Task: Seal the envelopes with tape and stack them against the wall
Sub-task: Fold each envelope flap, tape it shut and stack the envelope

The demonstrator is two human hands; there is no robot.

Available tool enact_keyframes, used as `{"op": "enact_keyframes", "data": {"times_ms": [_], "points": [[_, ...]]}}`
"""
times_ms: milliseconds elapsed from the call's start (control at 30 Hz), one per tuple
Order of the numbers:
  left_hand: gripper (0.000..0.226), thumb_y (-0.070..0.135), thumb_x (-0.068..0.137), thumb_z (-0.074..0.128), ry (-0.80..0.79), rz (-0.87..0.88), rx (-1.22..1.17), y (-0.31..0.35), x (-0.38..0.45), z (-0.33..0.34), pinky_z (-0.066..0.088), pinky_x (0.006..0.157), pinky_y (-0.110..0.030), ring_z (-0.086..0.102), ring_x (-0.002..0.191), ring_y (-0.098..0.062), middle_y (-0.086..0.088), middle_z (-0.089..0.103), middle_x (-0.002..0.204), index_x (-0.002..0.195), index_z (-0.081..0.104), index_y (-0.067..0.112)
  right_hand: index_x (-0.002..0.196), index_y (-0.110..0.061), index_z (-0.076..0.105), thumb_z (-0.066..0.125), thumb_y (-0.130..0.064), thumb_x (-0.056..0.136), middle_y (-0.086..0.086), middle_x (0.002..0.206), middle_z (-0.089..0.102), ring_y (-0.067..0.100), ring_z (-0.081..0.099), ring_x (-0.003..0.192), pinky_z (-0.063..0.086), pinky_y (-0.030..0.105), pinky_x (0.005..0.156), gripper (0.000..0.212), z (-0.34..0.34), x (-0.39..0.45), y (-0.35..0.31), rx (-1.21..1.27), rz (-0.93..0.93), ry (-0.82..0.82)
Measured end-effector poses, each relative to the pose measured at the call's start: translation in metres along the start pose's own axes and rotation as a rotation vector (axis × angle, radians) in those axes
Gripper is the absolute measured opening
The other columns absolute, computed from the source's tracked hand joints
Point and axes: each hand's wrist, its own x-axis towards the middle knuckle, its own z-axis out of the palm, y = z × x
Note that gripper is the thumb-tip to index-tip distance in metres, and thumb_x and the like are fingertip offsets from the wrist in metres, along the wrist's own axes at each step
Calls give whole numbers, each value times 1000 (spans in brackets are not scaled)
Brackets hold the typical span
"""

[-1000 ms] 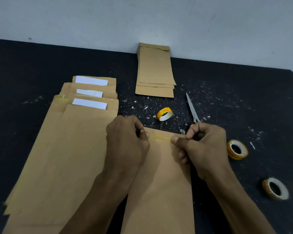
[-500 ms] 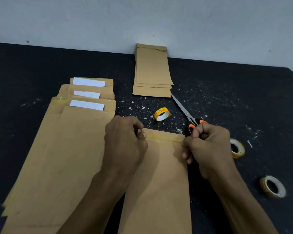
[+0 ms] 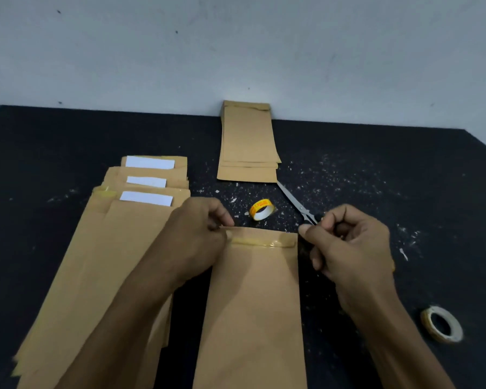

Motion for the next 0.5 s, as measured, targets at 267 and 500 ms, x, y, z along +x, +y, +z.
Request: {"op": "enact_keyframes", "data": {"times_ms": [267,500], "points": [[7,-2,90,63,41,61,-573,38,16,-56,34,39,-19,41,44,-7,-2,55,58,92,66,4,99,-7,75,74,-20,71,13,96,77,30,75,87,62,34,74,31,2,8,-35,92,253,-488],[12,11,90,68,89,74,-550,52,49,-70,33,40,-21,44,48,-9,-4,60,68,101,69,8,106,0,74,69,-5,83,19,101,76,35,74,93,62,39,78,24,14,34,-46,207,187,-510]]}}
